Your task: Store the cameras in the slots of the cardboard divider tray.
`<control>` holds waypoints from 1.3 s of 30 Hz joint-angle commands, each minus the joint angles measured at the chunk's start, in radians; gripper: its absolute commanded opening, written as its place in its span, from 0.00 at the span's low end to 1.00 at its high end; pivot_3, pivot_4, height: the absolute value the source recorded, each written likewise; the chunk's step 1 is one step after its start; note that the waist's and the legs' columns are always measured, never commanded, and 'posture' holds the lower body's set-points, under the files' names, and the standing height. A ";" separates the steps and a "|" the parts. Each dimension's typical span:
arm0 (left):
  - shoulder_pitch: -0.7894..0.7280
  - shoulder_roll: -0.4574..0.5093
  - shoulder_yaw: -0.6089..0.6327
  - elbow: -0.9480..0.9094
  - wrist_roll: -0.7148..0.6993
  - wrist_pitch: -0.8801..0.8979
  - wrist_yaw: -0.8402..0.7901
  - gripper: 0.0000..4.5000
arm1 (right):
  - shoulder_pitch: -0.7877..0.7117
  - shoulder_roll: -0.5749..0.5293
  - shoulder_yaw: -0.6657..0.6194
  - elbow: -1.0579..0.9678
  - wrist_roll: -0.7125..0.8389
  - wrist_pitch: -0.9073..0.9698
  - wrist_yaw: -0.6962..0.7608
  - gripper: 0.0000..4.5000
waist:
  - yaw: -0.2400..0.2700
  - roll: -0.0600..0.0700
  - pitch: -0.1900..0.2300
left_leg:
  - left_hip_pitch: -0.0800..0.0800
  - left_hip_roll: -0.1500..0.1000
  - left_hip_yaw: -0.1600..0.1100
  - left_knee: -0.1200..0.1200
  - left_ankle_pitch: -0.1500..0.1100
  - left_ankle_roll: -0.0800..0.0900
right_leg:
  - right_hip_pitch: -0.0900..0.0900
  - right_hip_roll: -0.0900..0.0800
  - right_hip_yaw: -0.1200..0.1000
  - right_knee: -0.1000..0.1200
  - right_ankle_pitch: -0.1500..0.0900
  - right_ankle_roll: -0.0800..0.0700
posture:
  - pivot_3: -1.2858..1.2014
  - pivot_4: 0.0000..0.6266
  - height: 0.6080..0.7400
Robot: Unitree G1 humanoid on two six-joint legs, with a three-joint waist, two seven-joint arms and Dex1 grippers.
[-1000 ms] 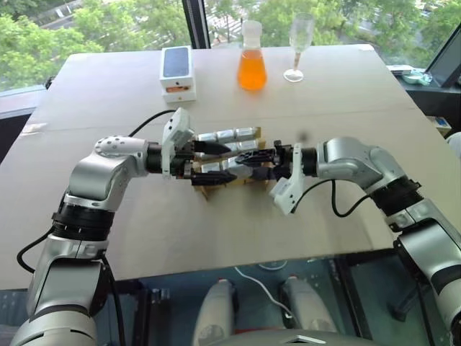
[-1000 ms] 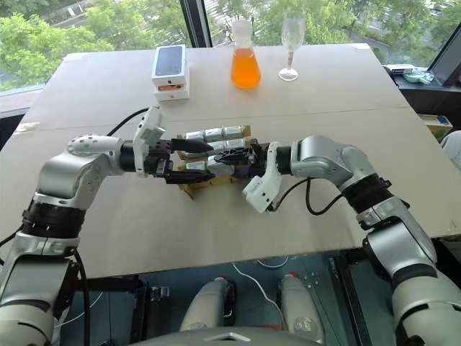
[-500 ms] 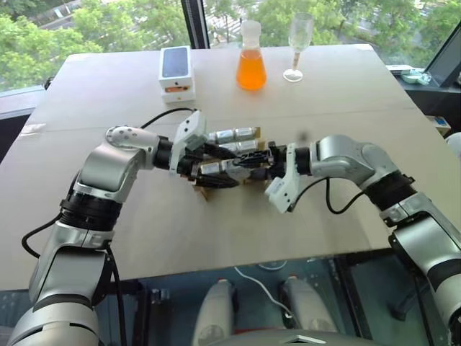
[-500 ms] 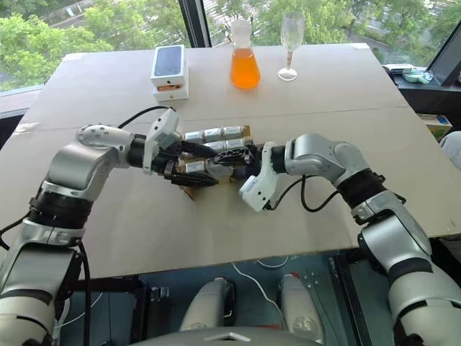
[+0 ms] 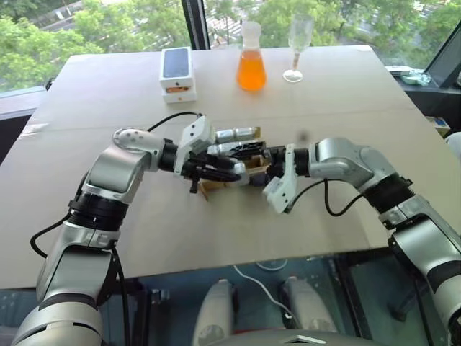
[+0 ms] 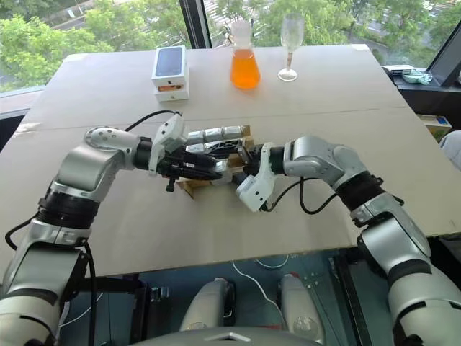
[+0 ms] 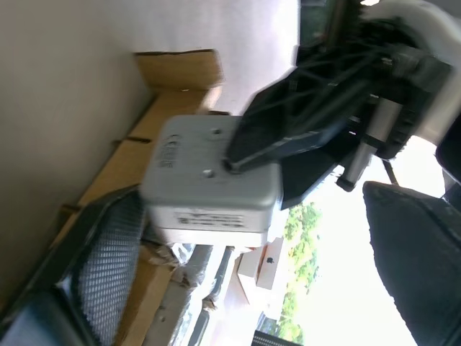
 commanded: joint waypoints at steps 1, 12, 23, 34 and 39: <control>-0.068 0.000 0.029 0.012 0.007 -0.012 0.003 0.16 | 0.133 -0.075 -0.109 -0.103 0.316 0.132 0.098 1.00 | 0.007 0.000 0.000 | -0.001 -0.001 0.000 0.001 0.000 0.000 | 0.000 -0.001 0.000 0.000 0.000 0.000 | 0.52 0.24 1.00; -0.285 -0.112 -0.026 0.384 0.149 -0.214 -0.026 0.16 | 0.744 -0.238 -0.318 -0.600 1.153 0.855 0.348 1.00 | 0.015 -0.001 0.001 | 0.000 0.000 -0.001 0.006 -0.001 0.001 | 0.003 0.002 0.002 0.000 0.000 0.001 | 0.52 0.24 1.00; -0.452 -0.282 -0.033 0.811 0.283 -0.482 -0.036 0.16 | 1.028 -0.041 -0.501 -0.642 1.157 0.728 0.363 1.00 | 0.015 -0.001 0.001 | -0.001 -0.001 0.000 0.008 -0.001 0.001 | 0.003 0.003 0.005 0.000 -0.001 0.004 | 0.52 0.24 1.00; -0.494 -0.331 -0.009 0.972 0.351 -0.556 -0.016 0.16 | 1.041 0.013 -0.549 -0.646 1.100 0.668 0.403 1.00 | 0.019 -0.001 0.001 | -0.001 -0.001 -0.001 0.007 -0.001 0.001 | 0.003 0.004 0.004 0.000 -0.001 0.005 | 0.52 0.24 1.00; -0.495 -0.346 -0.005 0.971 0.355 -0.537 -0.059 0.16 | 1.036 0.025 -0.556 -0.642 1.086 0.666 0.403 1.00 | 0.019 -0.001 0.001 | -0.001 -0.001 -0.001 0.008 -0.001 0.001 | 0.003 0.004 0.004 0.000 -0.001 0.005 | 0.52 0.24 1.00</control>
